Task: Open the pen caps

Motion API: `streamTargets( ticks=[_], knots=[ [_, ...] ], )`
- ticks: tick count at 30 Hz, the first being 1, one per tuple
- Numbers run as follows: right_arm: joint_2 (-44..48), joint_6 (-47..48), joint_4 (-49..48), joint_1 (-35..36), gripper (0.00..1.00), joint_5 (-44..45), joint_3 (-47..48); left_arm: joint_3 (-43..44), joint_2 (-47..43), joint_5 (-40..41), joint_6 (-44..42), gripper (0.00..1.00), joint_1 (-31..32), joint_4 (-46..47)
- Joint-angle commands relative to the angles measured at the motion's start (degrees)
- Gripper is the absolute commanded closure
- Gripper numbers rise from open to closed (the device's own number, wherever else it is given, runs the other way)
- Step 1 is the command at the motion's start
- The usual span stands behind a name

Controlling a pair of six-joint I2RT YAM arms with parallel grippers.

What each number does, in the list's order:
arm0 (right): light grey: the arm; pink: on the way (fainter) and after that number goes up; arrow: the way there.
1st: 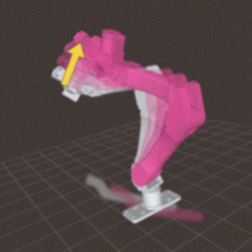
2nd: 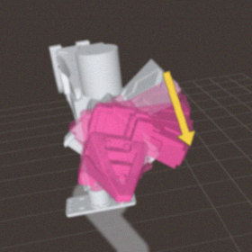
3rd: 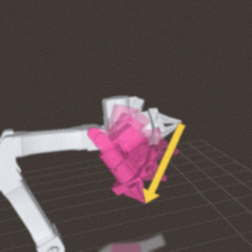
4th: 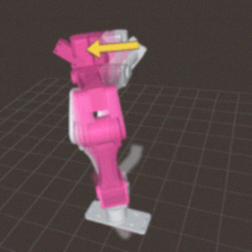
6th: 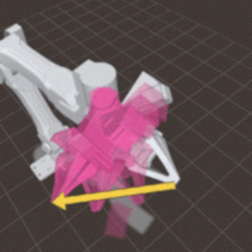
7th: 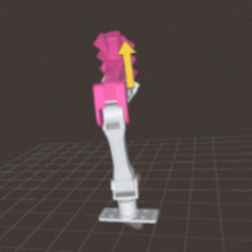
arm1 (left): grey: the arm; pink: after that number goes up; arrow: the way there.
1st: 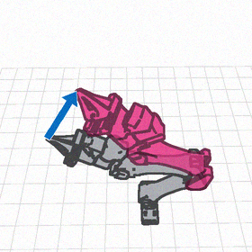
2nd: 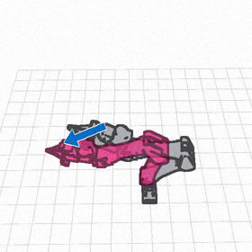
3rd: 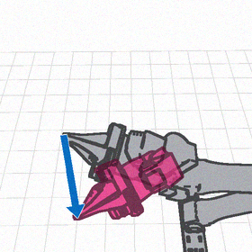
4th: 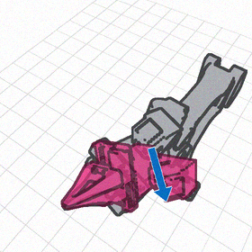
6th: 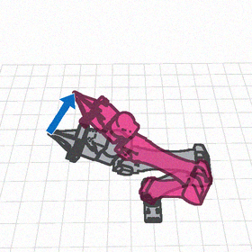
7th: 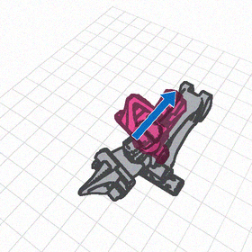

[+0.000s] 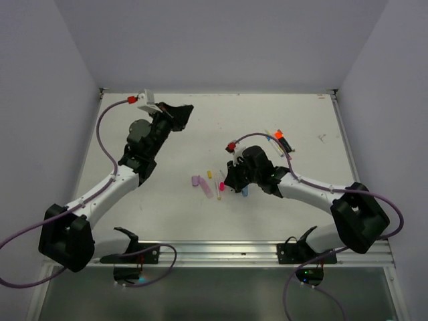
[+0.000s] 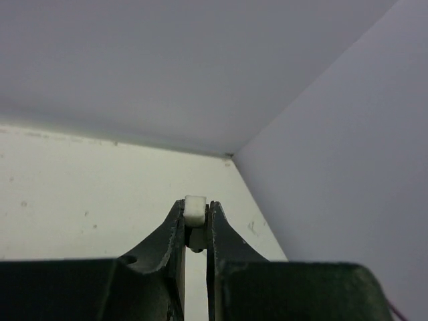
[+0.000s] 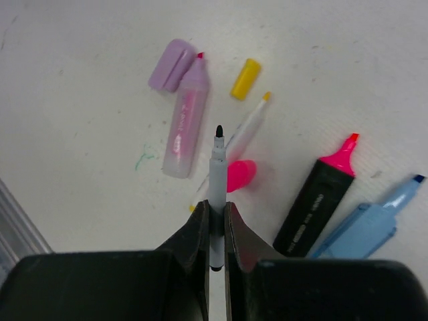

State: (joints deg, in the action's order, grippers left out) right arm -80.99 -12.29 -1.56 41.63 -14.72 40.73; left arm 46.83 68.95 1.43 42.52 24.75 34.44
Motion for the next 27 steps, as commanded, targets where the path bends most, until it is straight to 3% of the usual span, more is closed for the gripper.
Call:
streamTargets(
  ticks=[1,7,10,21,27],
  knots=[
    [0.9,-4.0,4.3,-3.2,1.0,9.9,5.0,4.4,4.6,-6.9,-2.1,1.0,0.4,-12.7],
    [-5.6,-8.5,7.1,-7.4,1.0,11.5,12.0,12.6,19.4,-13.8,-3.6,0.98,1.7,-26.6],
    [-11.8,-9.3,10.0,-8.1,1.0,11.6,17.8,17.0,25.7,-13.2,-5.1,0.98,3.8,-32.6],
    [-24.3,-11.3,11.0,-8.4,1.0,11.6,26.1,18.7,35.8,-16.2,-4.7,0.93,6.4,-38.3],
    [-26.8,-11.3,10.5,-8.4,0.93,9.4,26.7,18.6,39.5,-18.0,-4.9,0.87,7.1,-39.0]
  ],
)
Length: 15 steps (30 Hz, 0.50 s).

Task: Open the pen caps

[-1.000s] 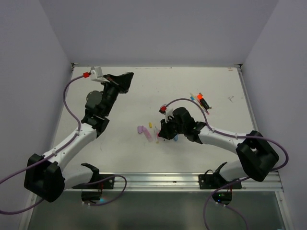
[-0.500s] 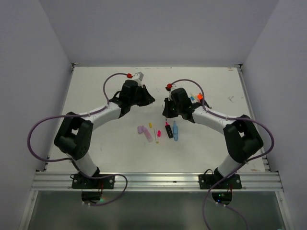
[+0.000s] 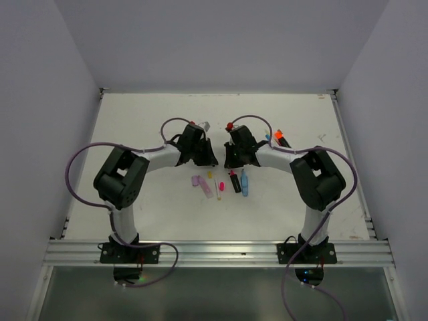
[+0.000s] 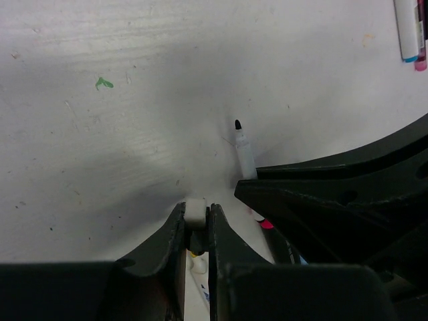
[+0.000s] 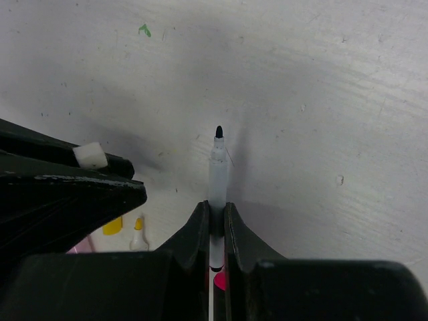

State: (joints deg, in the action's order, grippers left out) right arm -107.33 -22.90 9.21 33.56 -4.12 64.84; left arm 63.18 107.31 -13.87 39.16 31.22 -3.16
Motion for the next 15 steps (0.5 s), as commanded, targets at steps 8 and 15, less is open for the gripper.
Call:
streamTargets(
  ticks=[8,15],
  knots=[
    [-0.5,-0.2,0.3,-0.3,0.76,-2.3,2.6,3.1,3.3,-1.6,-1.5,0.75,1.1,-1.8],
    [1.8,-0.2,1.2,-0.3,0.59,-1.2,1.9,3.1,2.1,0.6,-1.3,0.6,1.2,-2.3]
  ],
)
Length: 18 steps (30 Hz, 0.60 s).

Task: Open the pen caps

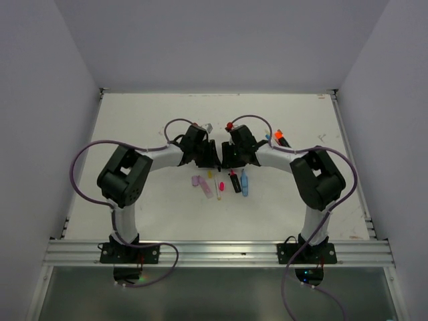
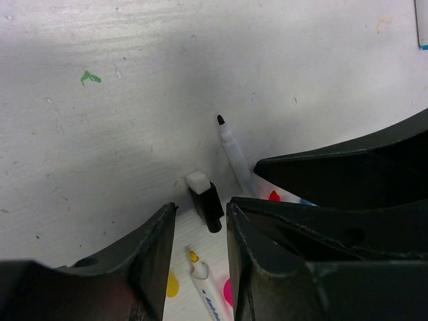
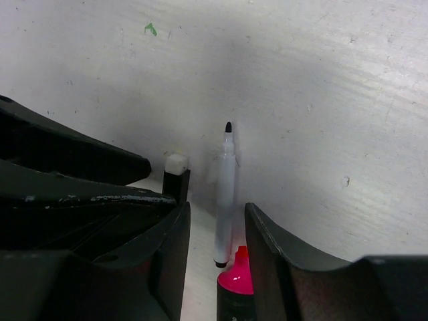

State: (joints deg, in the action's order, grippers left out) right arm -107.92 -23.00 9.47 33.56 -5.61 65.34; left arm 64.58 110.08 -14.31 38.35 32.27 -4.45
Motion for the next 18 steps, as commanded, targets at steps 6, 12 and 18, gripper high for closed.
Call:
streamTargets(
  ticks=[6,12,18],
  knots=[
    [8.6,1.7,3.8,-1.5,0.46,7.0,2.0,1.5,-7.7,5.0,-0.9,0.49,0.2,-2.6],
    [10.2,4.5,8.6,-8.0,0.31,13.8,4.8,0.1,-18.7,12.5,-2.7,0.24,-0.4,-5.0],
    [6.9,5.8,11.4,-17.9,0.2,16.5,6.7,-3.2,-29.6,17.0,-6.1,0.0,-2.3,-7.9]
  ],
)
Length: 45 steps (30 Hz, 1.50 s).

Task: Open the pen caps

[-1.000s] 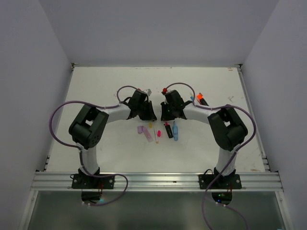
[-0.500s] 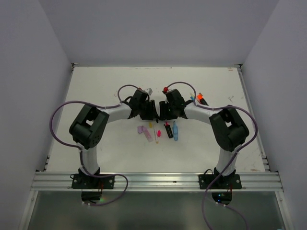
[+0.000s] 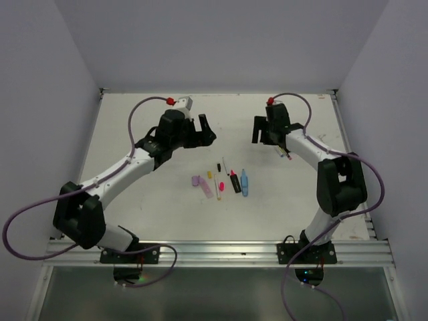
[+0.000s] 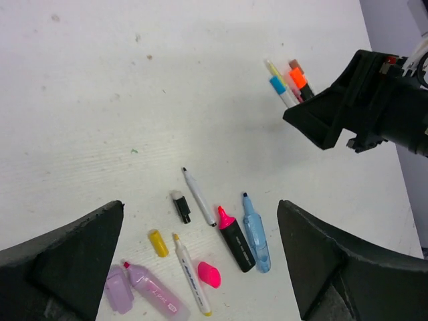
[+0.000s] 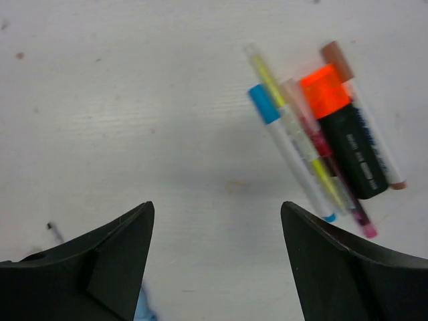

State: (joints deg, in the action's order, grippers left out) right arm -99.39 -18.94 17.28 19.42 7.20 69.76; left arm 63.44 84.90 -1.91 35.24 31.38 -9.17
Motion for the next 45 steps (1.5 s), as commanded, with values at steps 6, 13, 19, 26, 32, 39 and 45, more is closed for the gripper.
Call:
streamTargets(
  ticks=[6,13,19,26,32,39,45],
  knots=[
    [-5.6,2.2,3.8,-9.8,0.18,-0.3,4.3,-6.6,-12.5,4.0,-6.1,0.0,-5.3,-6.2],
    [-8.3,2.9,4.3,-10.8,0.3,-2.4,4.7,-11.2,-18.3,6.0,-8.3,0.0,-7.0,-7.0],
    [-9.5,3.4,4.0,-10.8,0.42,-3.1,4.3,-12.4,-18.1,5.3,-8.2,0.0,-7.2,-6.6],
    [-11.7,4.3,4.2,-10.8,0.52,-4.4,4.3,-12.8,-17.0,3.9,-7.7,0.0,-7.2,-5.3],
    [-13.6,6.5,5.1,-10.0,0.57,-4.5,4.8,-13.7,-16.9,2.7,-7.5,0.0,-7.2,-4.2],
    [-15.7,9.3,7.8,-6.3,0.83,-3.3,6.9,-13.6,-16.2,-0.4,-6.9,0.0,-7.2,-2.5],
    [-12.8,10.2,5.8,-0.9,1.0,-6.6,5.7,-13.3,-15.0,-3.5,-5.5,0.0,-7.1,-0.2]
  ],
)
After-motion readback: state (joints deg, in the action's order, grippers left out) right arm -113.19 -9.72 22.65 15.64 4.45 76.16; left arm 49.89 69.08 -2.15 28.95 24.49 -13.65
